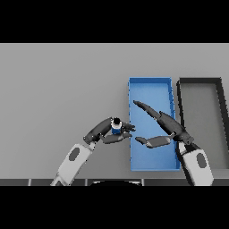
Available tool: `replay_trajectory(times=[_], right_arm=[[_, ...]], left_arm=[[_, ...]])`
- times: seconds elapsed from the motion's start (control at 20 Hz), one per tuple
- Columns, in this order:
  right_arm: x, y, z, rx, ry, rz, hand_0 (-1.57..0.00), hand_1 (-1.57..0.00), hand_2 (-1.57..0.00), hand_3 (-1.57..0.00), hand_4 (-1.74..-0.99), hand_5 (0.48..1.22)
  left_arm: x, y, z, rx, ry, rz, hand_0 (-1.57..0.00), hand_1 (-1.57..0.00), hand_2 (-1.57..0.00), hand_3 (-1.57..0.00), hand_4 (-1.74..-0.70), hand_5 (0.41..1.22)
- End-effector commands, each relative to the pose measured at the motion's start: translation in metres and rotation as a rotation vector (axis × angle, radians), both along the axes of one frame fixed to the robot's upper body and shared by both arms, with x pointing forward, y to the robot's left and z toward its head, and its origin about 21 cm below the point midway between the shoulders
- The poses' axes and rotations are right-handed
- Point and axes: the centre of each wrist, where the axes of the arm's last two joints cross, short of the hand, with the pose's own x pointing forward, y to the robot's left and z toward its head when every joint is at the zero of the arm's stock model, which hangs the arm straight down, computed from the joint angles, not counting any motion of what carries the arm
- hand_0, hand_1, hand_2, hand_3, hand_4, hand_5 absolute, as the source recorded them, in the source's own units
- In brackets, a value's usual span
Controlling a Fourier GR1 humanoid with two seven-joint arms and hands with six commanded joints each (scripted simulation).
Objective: Pick up the blue pipe and place it into the blue bin.
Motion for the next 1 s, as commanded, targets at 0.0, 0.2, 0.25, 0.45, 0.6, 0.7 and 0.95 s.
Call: replay_trajectory(times=[0.0,0.2,0.25,0.45,0.6,0.7,0.95], right_arm=[[0.002,0.006,0.001,-0.027,0.000,0.021,0.00,0.00,-0.05,0.00,-1.296,0.556],[0.011,0.031,0.014,-0.045,-0.006,0.137,0.00,0.00,-0.04,0.00,-1.294,0.560],[0.011,0.036,0.018,-0.044,-0.005,0.161,0.00,0.00,-0.04,0.00,-1.282,0.555],[0.022,0.063,0.026,-0.101,-0.028,0.234,0.00,-0.01,-0.06,0.00,-1.232,0.545],[0.028,0.076,0.028,-0.144,-0.018,0.262,-0.02,-0.03,-0.08,0.00,-1.196,0.526],[0.038,0.087,0.032,-0.153,-0.034,0.279,-0.03,-0.04,-0.09,0.00,-1.184,0.516],[0.047,0.104,0.030,-0.185,-0.020,0.332,-0.51,-0.53,-0.54,-0.40,-1.331,0.489]], left_arm=[[-0.001,-0.001,0.001,0.006,-0.001,0.000,-1.57,-1.57,-1.57,-1.57,-1.47,1.221],[0.007,0.000,-0.002,-0.009,-0.008,-0.006,-1.57,-1.57,-1.57,-1.57,-1.47,1.221],[0.007,-0.001,-0.001,-0.015,-0.016,-0.009,-1.57,-1.57,-1.57,-1.57,-1.47,1.221],[0.009,0.001,-0.001,-0.025,0.014,-0.035,-1.57,-1.57,-1.57,-1.57,-1.47,1.221],[0.009,-0.001,-0.004,-0.002,0.024,-0.028,-1.57,-1.57,-1.57,-1.57,-1.47,1.221],[0.009,0.001,-0.004,0.002,0.011,-0.020,-1.57,-1.57,-1.57,-1.57,-1.47,1.221],[0.008,0.003,-0.004,0.021,0.037,-0.008,-1.57,-1.57,-1.57,-1.57,-1.56,1.221]])
